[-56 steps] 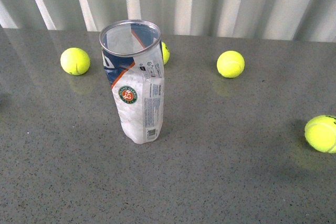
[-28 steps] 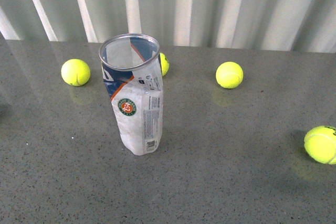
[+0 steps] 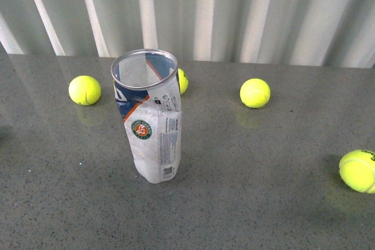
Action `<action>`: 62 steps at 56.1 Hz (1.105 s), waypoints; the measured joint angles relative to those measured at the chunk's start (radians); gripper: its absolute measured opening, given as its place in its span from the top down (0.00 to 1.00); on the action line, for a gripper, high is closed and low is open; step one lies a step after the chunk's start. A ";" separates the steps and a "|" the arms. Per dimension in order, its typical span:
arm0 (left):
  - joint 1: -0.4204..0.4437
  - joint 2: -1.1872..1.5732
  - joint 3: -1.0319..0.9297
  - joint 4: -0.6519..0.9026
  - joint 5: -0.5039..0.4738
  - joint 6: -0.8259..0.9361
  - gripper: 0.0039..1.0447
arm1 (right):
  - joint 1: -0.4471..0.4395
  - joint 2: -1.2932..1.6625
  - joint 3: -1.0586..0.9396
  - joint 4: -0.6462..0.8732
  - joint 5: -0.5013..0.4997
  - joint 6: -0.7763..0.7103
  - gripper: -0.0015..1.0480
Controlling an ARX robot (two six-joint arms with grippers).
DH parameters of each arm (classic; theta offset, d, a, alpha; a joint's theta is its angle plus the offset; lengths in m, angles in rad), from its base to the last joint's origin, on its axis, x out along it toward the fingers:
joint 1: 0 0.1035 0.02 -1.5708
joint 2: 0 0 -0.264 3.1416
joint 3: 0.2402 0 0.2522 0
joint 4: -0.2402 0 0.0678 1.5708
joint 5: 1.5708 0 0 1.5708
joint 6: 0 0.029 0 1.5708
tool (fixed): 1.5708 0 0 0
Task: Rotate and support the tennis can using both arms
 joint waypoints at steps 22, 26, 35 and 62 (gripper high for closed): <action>0.000 -0.164 -0.075 -0.090 0.000 0.000 0.97 | 0.000 0.000 0.000 0.000 0.000 0.000 0.07; 0.000 -0.191 -0.084 -0.109 0.000 0.000 0.97 | 0.000 0.000 0.000 0.000 0.000 0.000 0.07; 0.000 -0.244 -0.107 -0.132 0.000 -0.001 0.97 | 0.000 0.000 0.000 0.000 0.000 0.000 0.07; 0.000 -0.389 -0.108 -0.252 0.000 -0.002 0.97 | 0.000 0.000 0.000 0.000 0.000 0.000 0.07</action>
